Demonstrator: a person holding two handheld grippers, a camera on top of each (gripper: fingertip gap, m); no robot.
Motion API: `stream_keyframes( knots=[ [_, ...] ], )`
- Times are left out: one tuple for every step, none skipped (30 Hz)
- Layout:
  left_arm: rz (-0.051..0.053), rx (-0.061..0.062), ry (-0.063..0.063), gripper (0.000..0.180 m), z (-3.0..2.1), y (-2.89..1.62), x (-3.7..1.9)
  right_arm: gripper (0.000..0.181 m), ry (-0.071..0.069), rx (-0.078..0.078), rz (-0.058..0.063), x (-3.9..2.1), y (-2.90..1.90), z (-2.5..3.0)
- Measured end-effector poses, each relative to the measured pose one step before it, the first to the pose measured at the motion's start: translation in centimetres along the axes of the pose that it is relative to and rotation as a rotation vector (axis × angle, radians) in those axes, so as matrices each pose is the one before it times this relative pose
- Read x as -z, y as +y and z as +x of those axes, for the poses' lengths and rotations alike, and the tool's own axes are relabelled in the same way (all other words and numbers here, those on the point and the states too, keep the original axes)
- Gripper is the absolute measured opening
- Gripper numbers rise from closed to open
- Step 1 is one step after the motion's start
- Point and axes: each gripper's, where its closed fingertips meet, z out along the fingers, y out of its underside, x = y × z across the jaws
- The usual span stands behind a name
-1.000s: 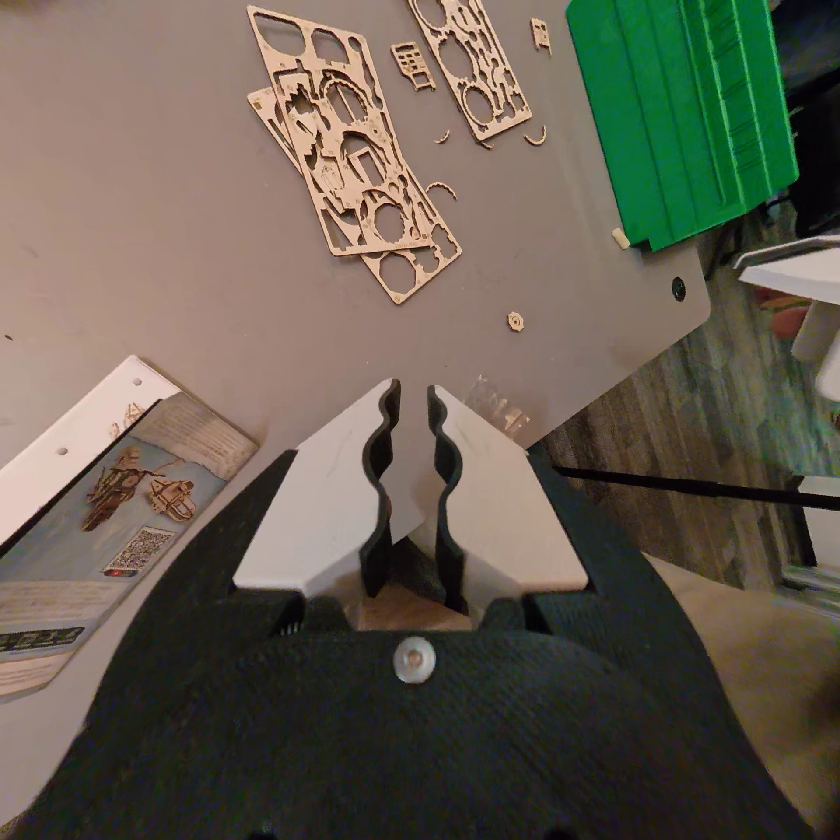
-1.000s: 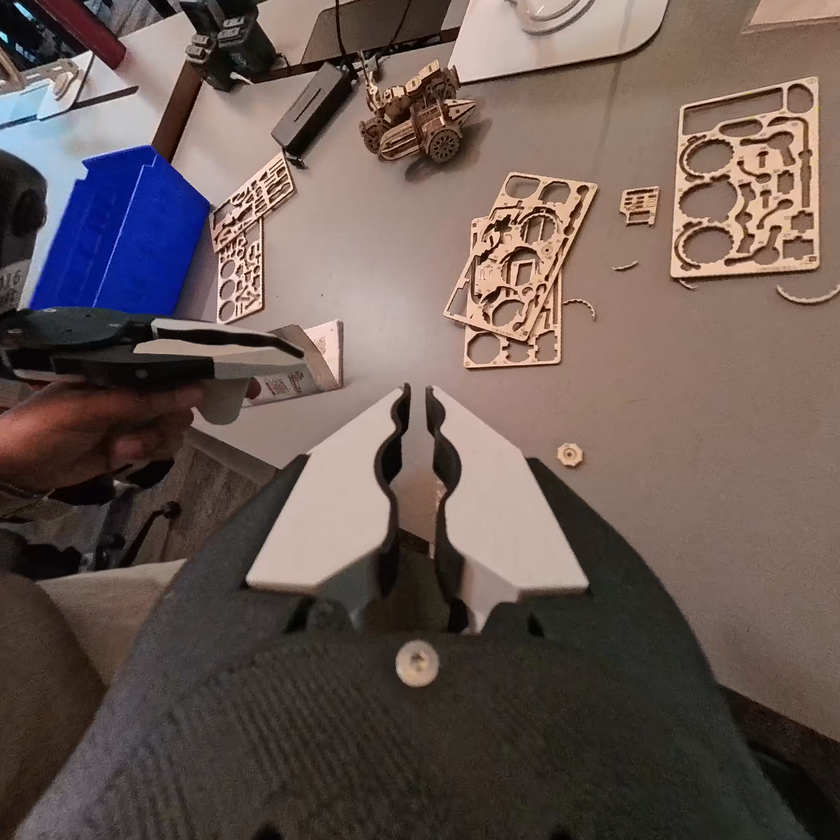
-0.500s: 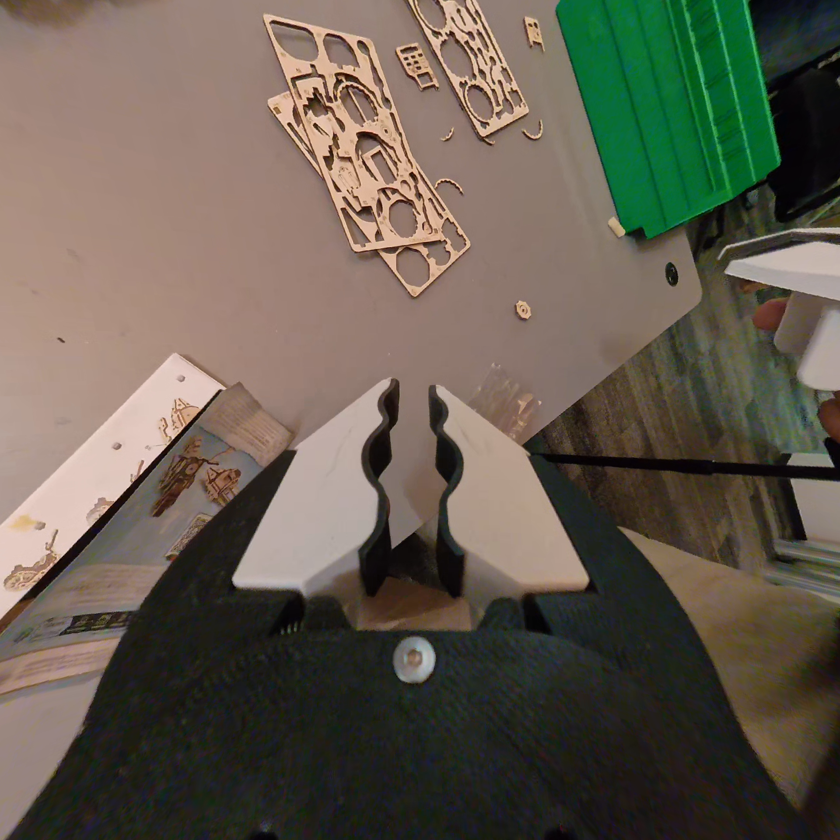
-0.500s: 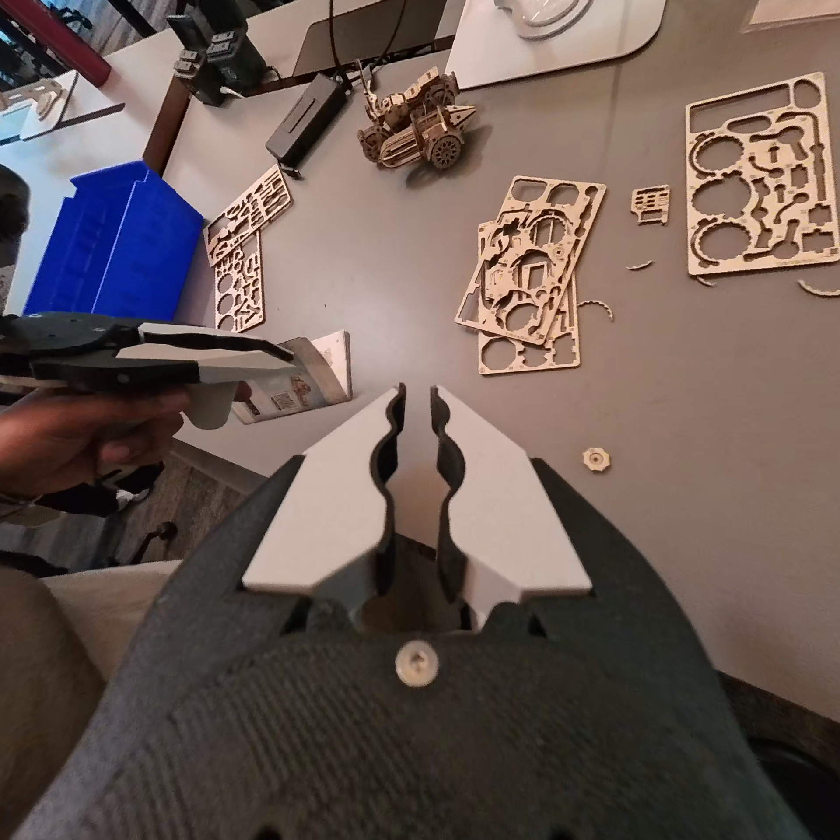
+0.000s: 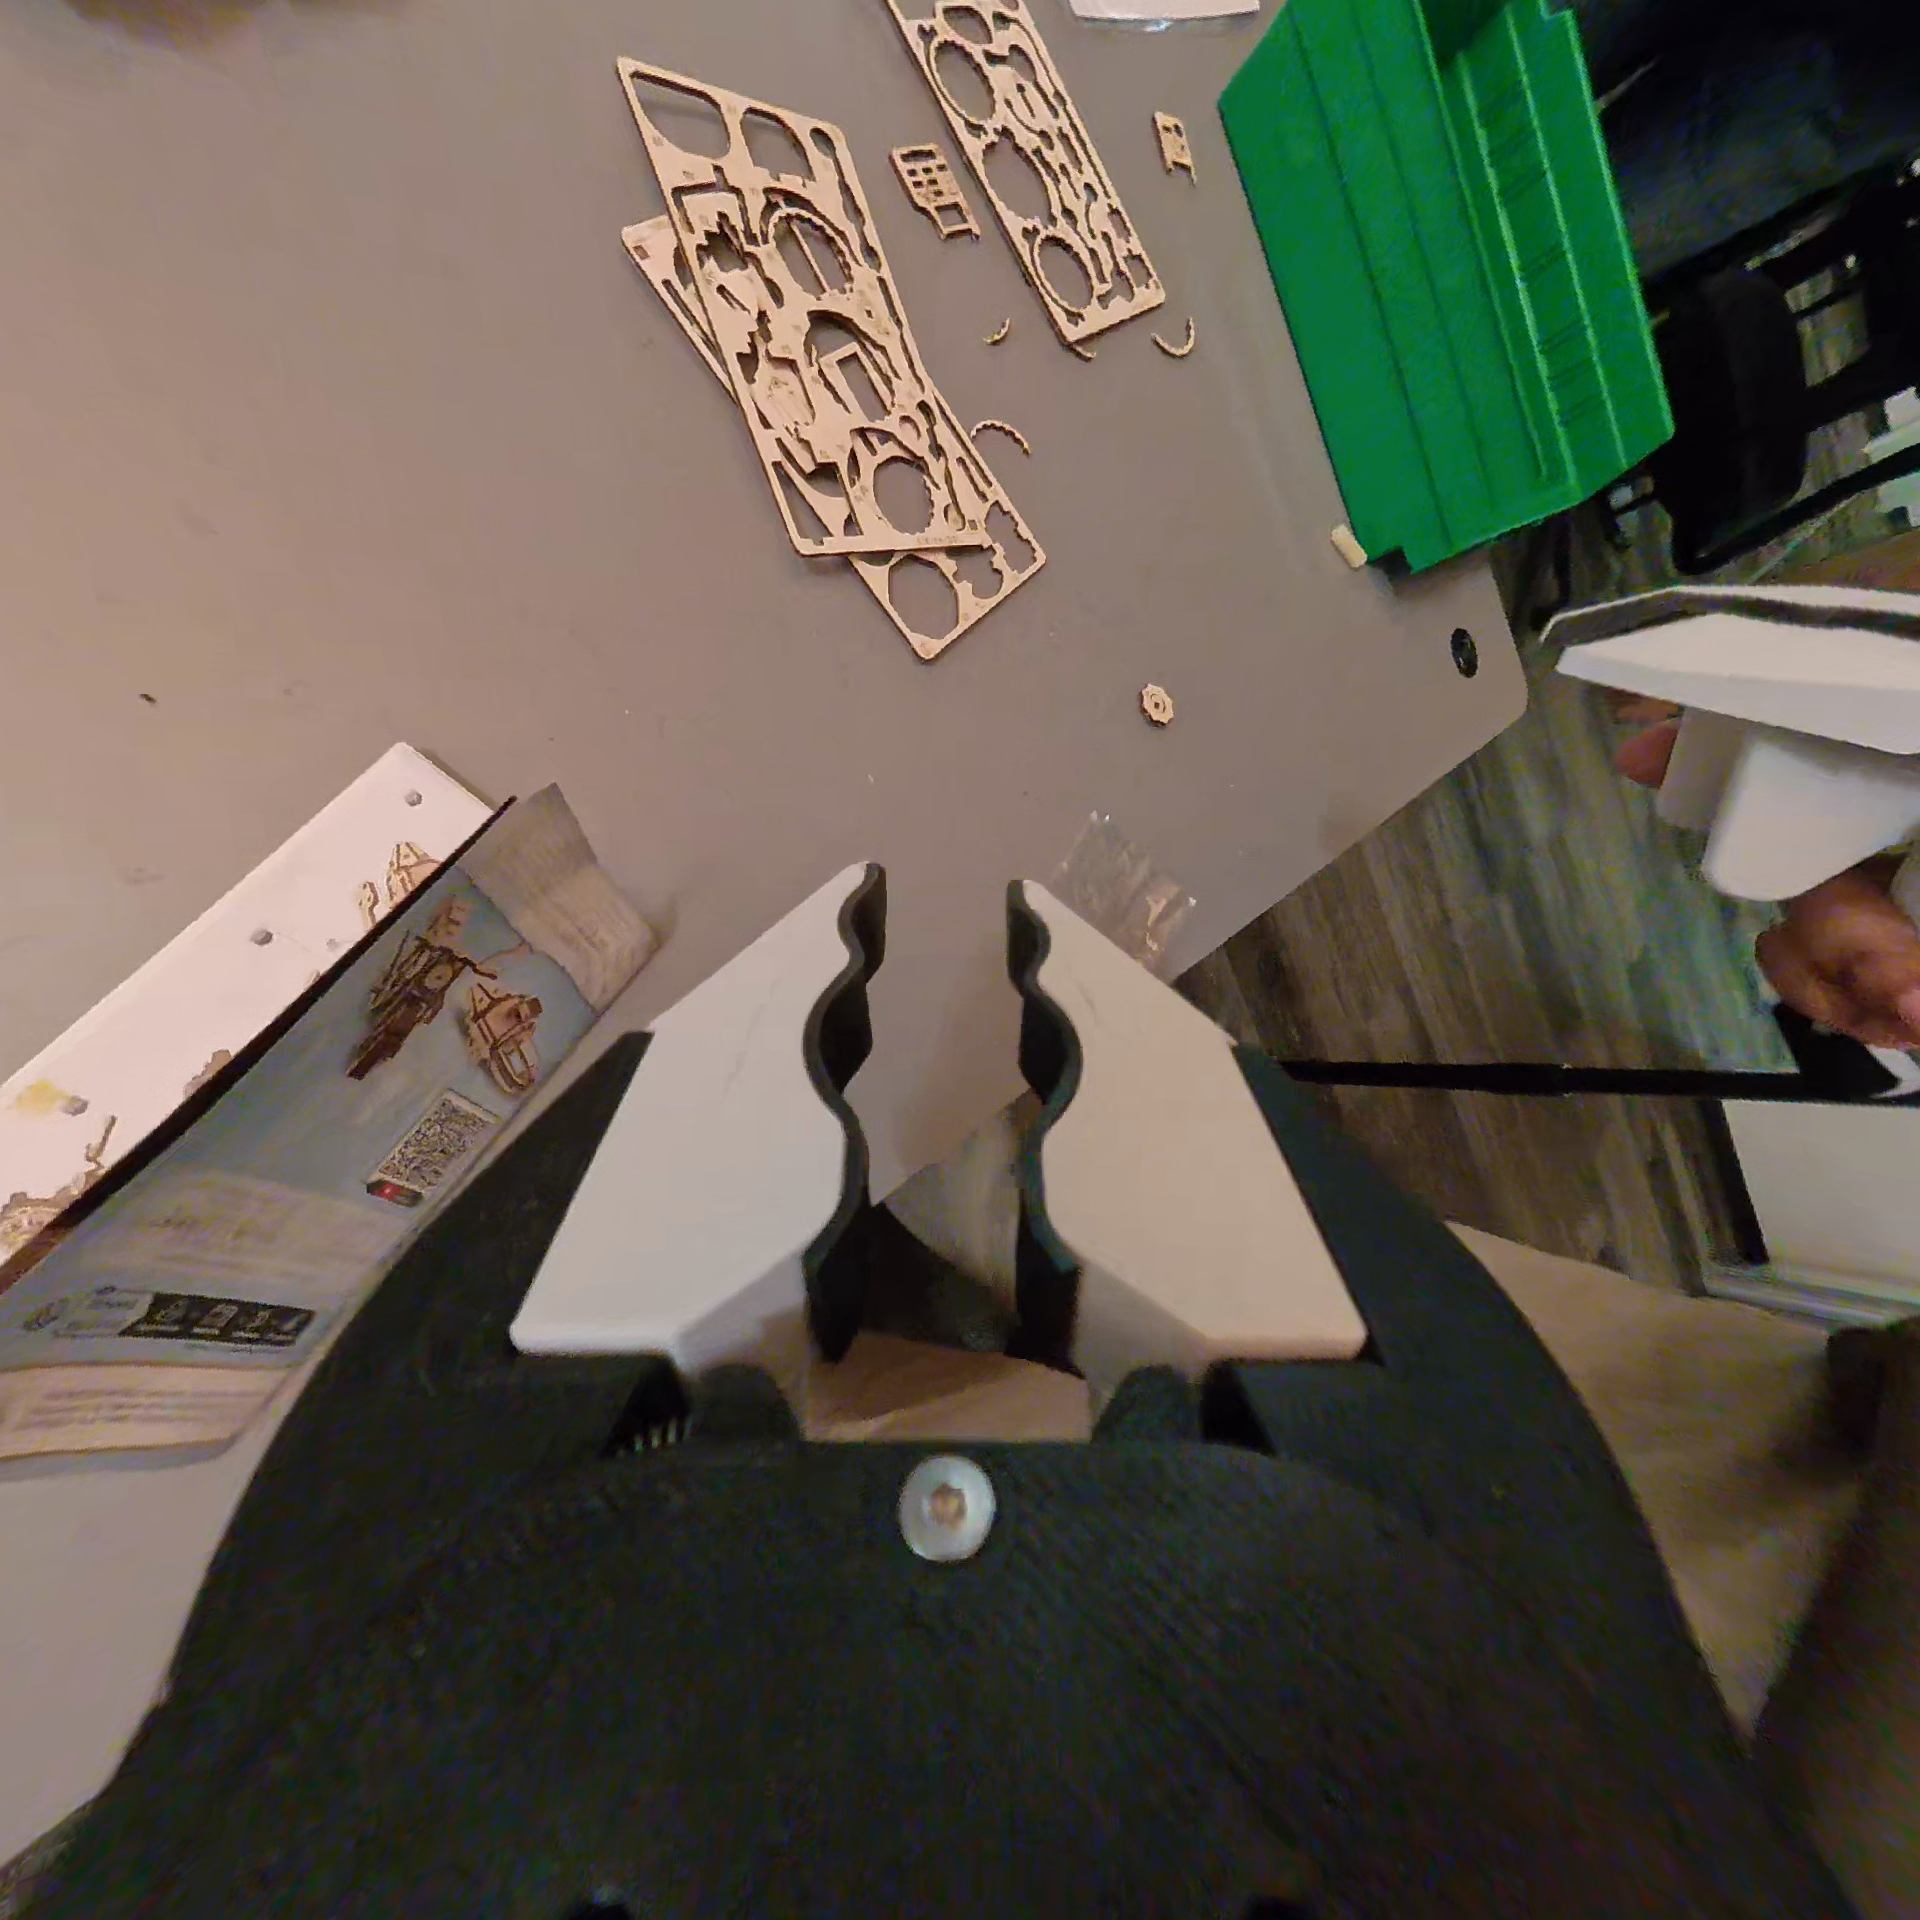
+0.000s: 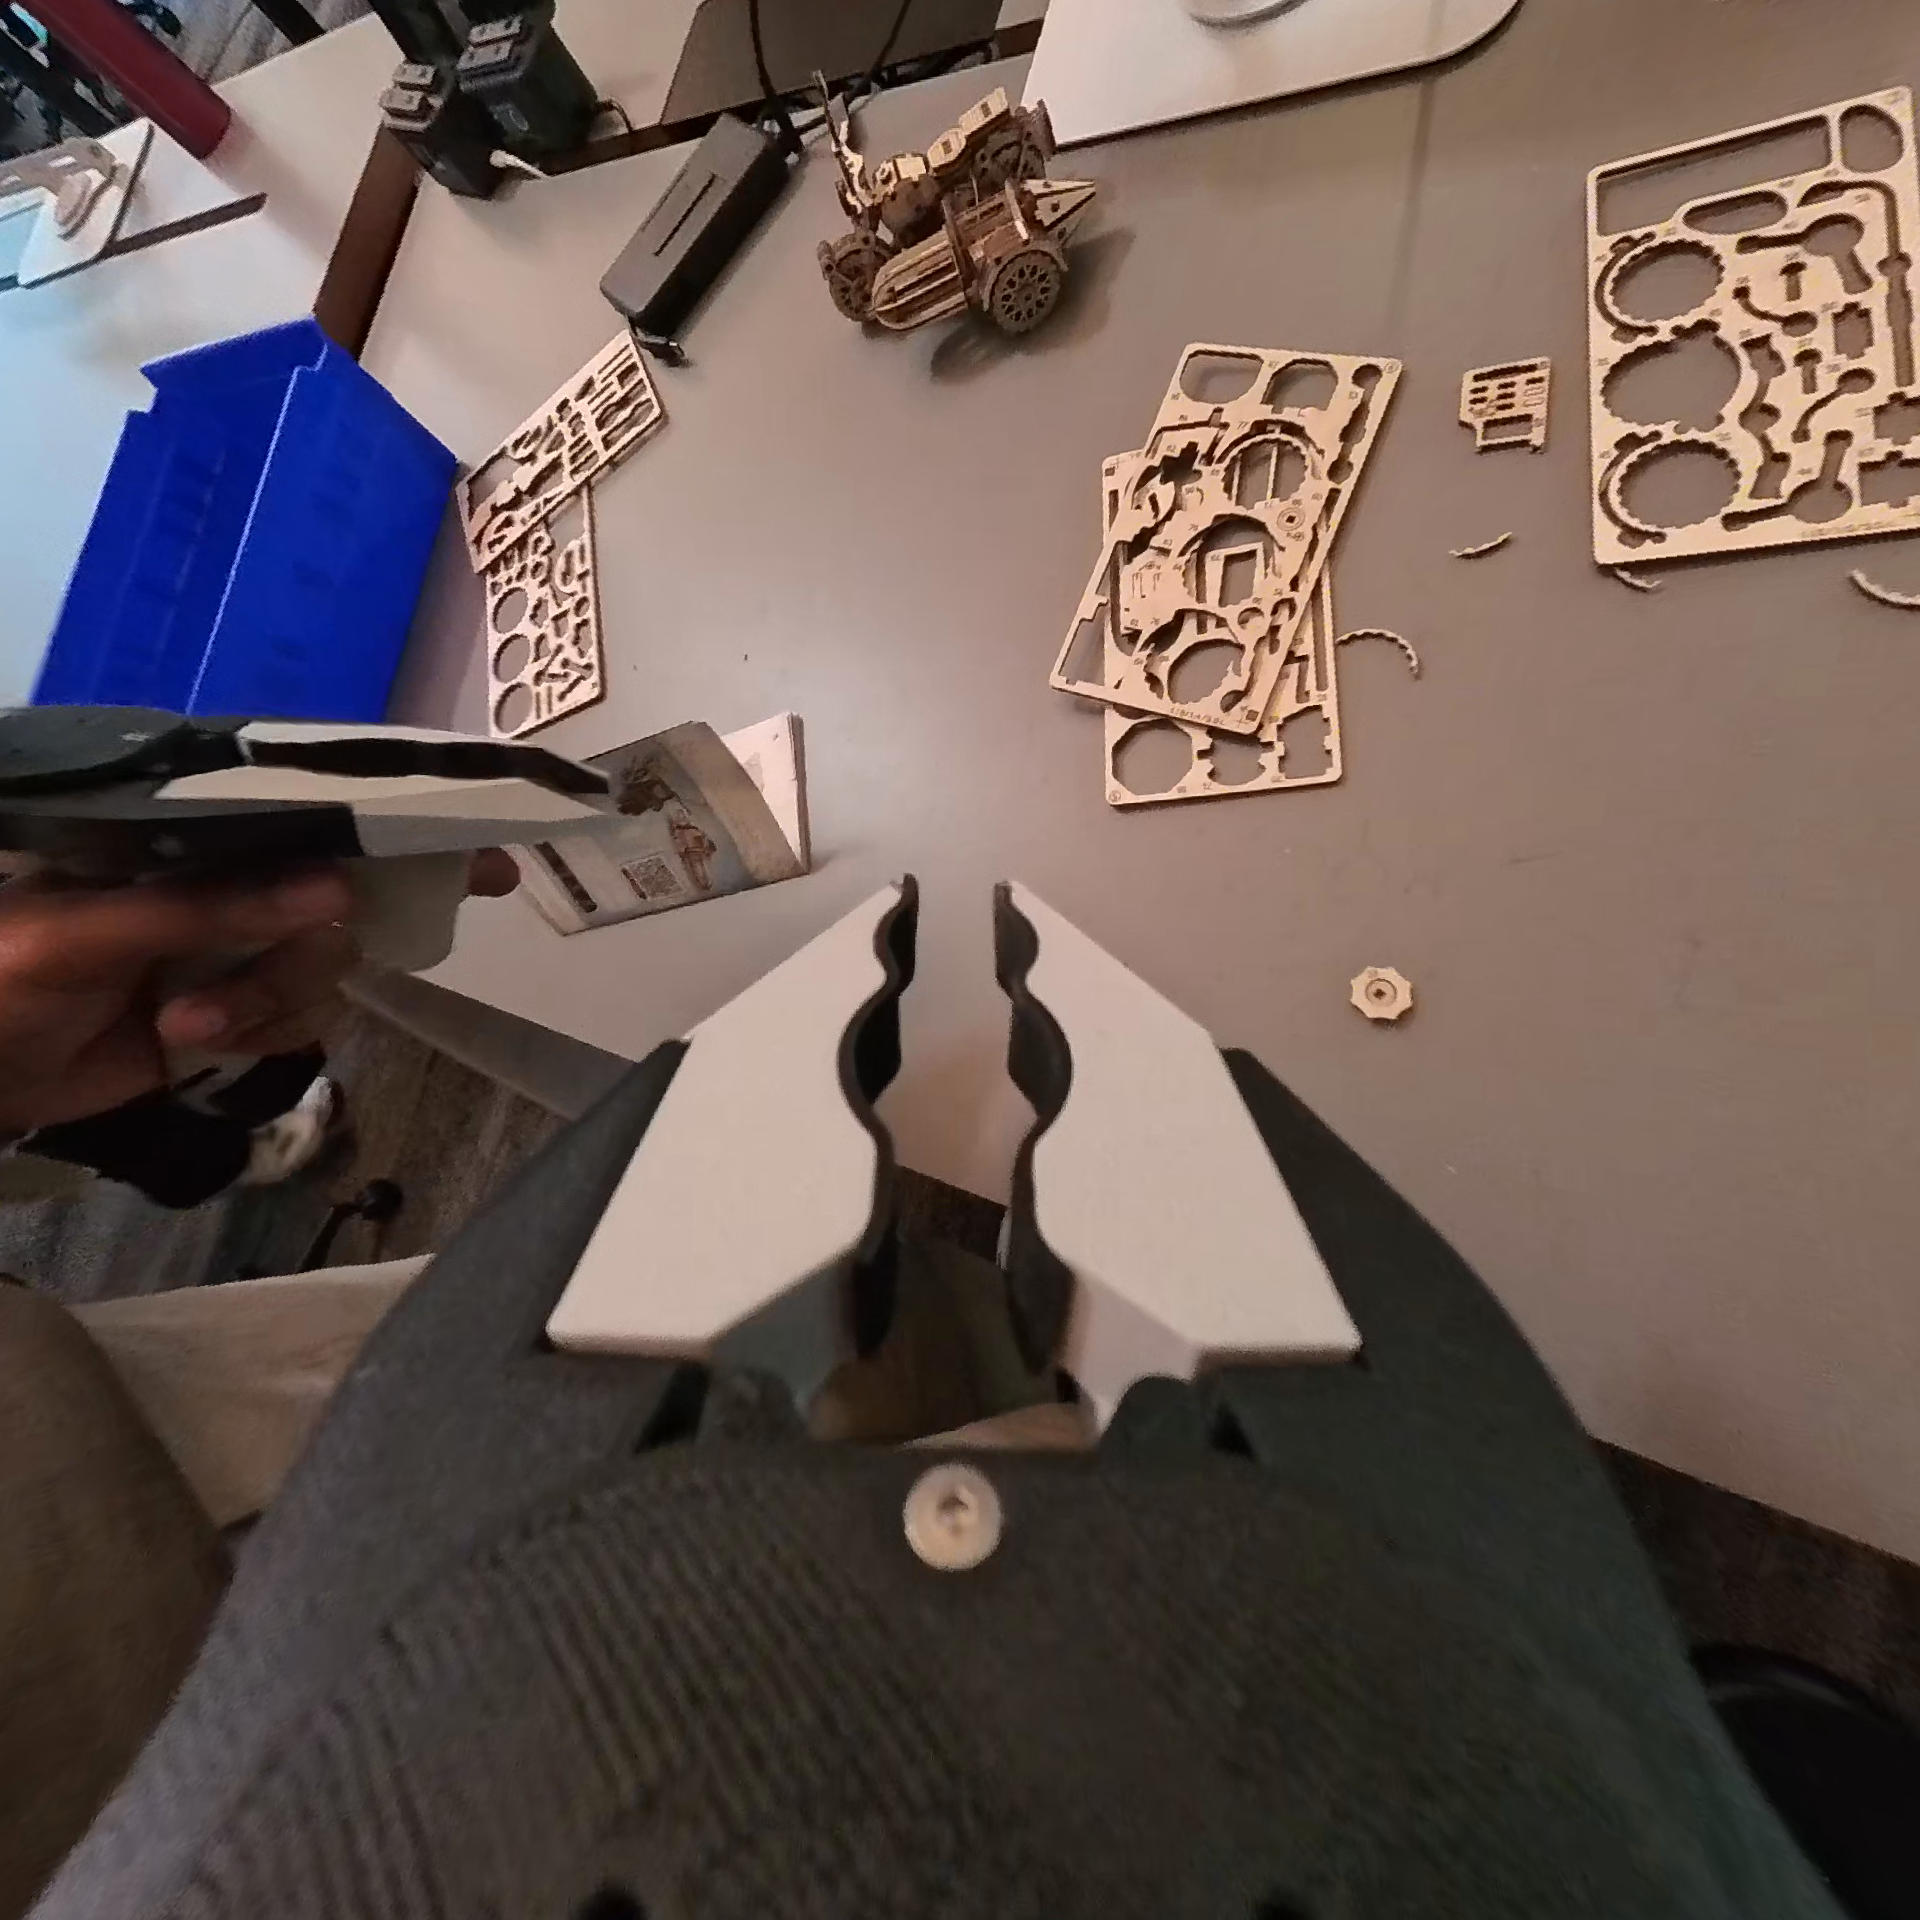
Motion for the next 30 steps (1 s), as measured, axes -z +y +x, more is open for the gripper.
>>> stream_keyframes(
  knots=[
    [0.0094,0.0080,0.0076,0.020,0.125,0.043,0.230,0.014,-0.0014,-0.0017,0.0038,0.154,0.090,0.039],
    [0.0122,0.0094,0.0095,0.023,0.160,0.020,0.246,0.014,-0.0022,-0.0045,0.0026,0.165,0.180,0.096],
    [0.0138,0.0128,0.0100,0.025,0.151,-0.016,0.234,0.015,-0.0036,-0.0072,0.0010,0.182,0.251,0.110],
    [0.0149,0.0187,0.0101,0.029,0.100,-0.029,0.226,0.016,-0.0057,-0.0091,0.0004,0.198,0.267,0.122],
    [0.0150,0.0247,0.0099,0.033,0.053,-0.055,0.200,0.018,-0.0064,-0.0110,0.0008,0.209,0.245,0.141],
    [0.0173,0.0275,0.0112,0.035,0.027,-0.107,0.177,0.020,-0.0079,-0.0125,0.0042,0.244,0.157,0.136],
    [0.0194,0.0277,0.0099,0.037,0.037,-0.164,0.197,0.022,-0.0108,-0.0145,0.0092,0.248,0.028,0.072],
    [0.0183,0.0257,0.0040,0.039,-0.044,-0.180,0.173,0.023,-0.0103,-0.0183,0.0123,0.248,-0.080,0.065],
    [0.0156,0.0209,0.0001,0.039,-0.088,-0.146,0.184,0.025,-0.0102,-0.0206,0.0155,0.292,-0.168,0.067],
    [0.0116,0.0162,-0.0024,0.040,-0.078,-0.122,0.150,0.026,-0.0117,-0.0210,0.0194,0.336,-0.261,0.052],
    [0.0078,0.0114,-0.0029,0.040,-0.060,-0.088,0.126,0.028,-0.0115,-0.0206,0.0213,0.339,-0.318,0.042],
    [0.0045,0.0066,-0.0032,0.040,-0.042,-0.021,0.081,0.029,-0.0095,-0.0194,0.0200,0.344,-0.321,0.053],
    [0.0013,0.0017,-0.0008,0.040,0.012,0.014,0.083,0.030,-0.0051,-0.0167,0.0162,0.325,-0.260,0.129],
    [-0.0013,-0.0022,-0.0016,0.040,0.036,0.033,0.022,0.030,-0.0015,-0.0119,0.0120,0.275,-0.203,0.157],
    [-0.0037,-0.0053,-0.0036,0.039,0.041,0.103,0.007,0.031,0.0016,-0.0078,0.0073,0.212,-0.118,0.180],
    [-0.0045,-0.0073,-0.0020,0.039,0.092,0.124,0.004,0.031,0.0046,-0.0051,0.0011,0.144,0.011,0.211],
    [-0.0034,-0.0075,-0.0013,0.039,0.117,0.113,-0.016,0.031,0.0040,-0.0021,-0.0033,0.092,0.118,0.184],
    [-0.0039,-0.0067,-0.0023,0.039,0.068,0.141,-0.034,0.031,0.0029,-0.0006,-0.0052,0.004,0.186,0.126],
    [-0.0036,-0.0049,-0.0018,0.039,0.064,0.110,-0.028,0.031,0.0022,-0.0009,-0.0068,-0.039,0.242,0.061],
    [-0.0025,-0.0030,-0.0010,0.039,0.092,0.110,-0.025,0.031,-0.0003,-0.0012,-0.0077,-0.081,0.258,0.010],
    [-0.0019,-0.0012,-0.0007,0.039,0.085,0.093,-0.028,0.031,-0.0019,-0.0008,-0.0067,-0.097,0.248,-0.041],
    [-0.0015,0.0011,-0.0004,0.039,0.077,0.131,-0.031,0.031,-0.0019,-0.0003,-0.0054,-0.086,0.228,-0.068],
    [-0.0024,0.0020,-0.0010,0.038,0.046,0.140,-0.029,0.031,-0.0019,-0.0006,-0.0056,-0.096,0.201,-0.067],
    [-0.0035,0.0024,-0.0014,0.038,0.009,0.173,-0.055,0.031,-0.0022,-0.0013,-0.0060,-0.098,0.193,-0.049],
    [-0.0029,0.0033,-0.0014,0.038,0.006,0.154,-0.041,0.031,-0.0017,-0.0014,-0.0054,-0.113,0.145,-0.027],
    [-0.0034,0.0045,-0.0024,0.038,-0.010,0.147,-0.090,0.031,-0.0012,-0.0009,-0.0042,-0.132,0.089,-0.002],
    [-0.0041,0.0049,-0.0023,0.037,0.000,0.113,-0.129,0.032,-0.0005,-0.0005,-0.0034,-0.077,0.058,0.037],
    [-0.0045,0.0045,-0.0043,0.037,0.001,0.105,-0.191,0.032,0.0000,-0.0001,-0.0024,-0.089,-0.005,0.041],
    [-0.0059,0.0042,-0.0059,0.036,-0.022,0.021,-0.303,0.032,0.0001,0.0001,-0.0013,-0.055,-0.049,0.044],
    [-0.0058,0.0005,-0.0024,0.036,0.100,-0.086,-0.410,0.031,0.0008,0.0004,-0.0013,0.009,-0.054,0.055]
  ],
)
